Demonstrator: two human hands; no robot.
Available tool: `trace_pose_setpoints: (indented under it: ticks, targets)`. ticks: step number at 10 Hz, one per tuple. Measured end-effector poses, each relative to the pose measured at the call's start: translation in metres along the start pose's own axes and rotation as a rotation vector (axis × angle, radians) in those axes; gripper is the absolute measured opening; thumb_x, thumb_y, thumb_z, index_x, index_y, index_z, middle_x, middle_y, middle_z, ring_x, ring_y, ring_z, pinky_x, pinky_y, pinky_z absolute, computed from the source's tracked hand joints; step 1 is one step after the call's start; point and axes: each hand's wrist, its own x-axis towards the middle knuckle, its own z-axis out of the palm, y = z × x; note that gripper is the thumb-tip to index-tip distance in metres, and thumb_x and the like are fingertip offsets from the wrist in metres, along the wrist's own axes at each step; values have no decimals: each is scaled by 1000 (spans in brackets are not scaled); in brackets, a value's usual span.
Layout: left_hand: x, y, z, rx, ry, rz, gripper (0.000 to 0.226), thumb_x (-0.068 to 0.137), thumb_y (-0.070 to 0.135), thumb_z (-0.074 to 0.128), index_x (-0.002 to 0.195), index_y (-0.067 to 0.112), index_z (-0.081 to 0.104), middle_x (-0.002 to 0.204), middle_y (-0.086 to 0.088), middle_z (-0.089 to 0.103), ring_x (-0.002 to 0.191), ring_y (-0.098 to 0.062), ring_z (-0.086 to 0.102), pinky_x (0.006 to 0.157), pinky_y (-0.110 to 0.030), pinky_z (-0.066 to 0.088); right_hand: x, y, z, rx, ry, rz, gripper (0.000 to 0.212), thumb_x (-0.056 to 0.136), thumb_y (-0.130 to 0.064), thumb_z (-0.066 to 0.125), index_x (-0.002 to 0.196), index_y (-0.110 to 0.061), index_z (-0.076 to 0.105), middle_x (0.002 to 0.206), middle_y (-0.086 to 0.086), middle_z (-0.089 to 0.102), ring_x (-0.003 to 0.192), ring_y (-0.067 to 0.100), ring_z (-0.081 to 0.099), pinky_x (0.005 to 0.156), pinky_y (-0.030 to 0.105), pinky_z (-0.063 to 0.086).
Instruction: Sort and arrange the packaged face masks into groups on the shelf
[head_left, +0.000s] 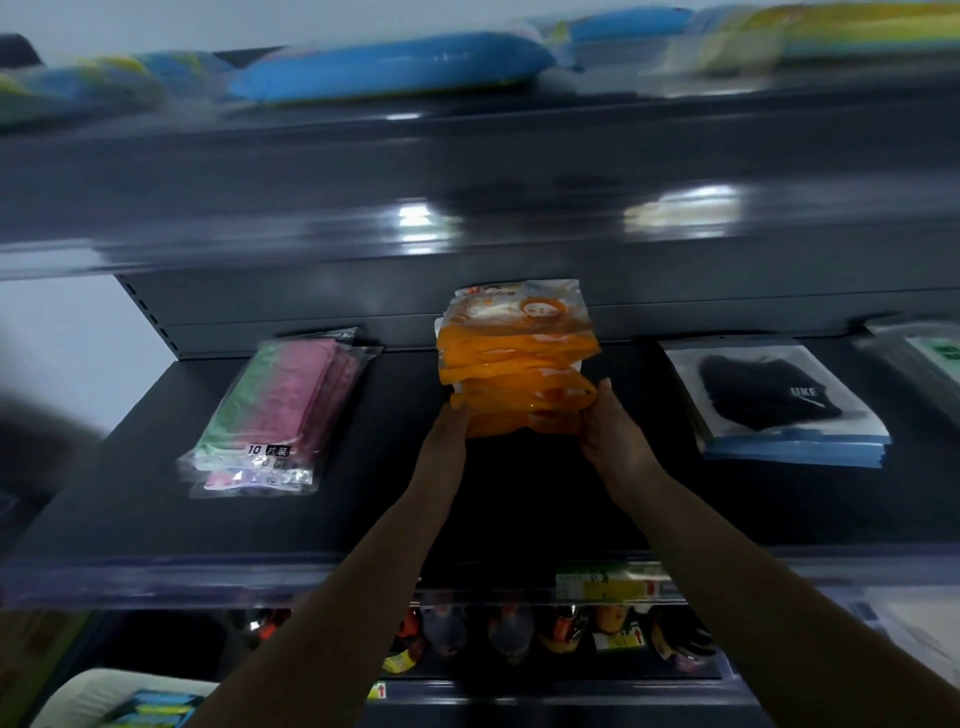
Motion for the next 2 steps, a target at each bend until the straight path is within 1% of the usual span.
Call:
trace_pose_setpoints:
  ticks: [1, 2]
  targets:
    - [-7, 3, 2, 81, 4, 124, 63, 77, 56, 52, 130, 24, 54, 127, 3, 60, 116, -18, 57, 98, -36, 46, -8, -3, -6, -75, 41, 53, 59, 97, -55, 27, 116, -11, 61, 110, 13, 69, 106, 30, 64, 96, 43, 48]
    - [-17, 6, -6, 253, 125, 293, 47, 71, 45, 56, 111, 23, 55, 109, 3, 62, 107, -18, 58, 85, -28, 47, -16, -10, -18, -310, 167, 19, 56, 91, -42, 51, 142, -19, 40, 136, 7, 53, 122, 28, 52, 106, 45, 39]
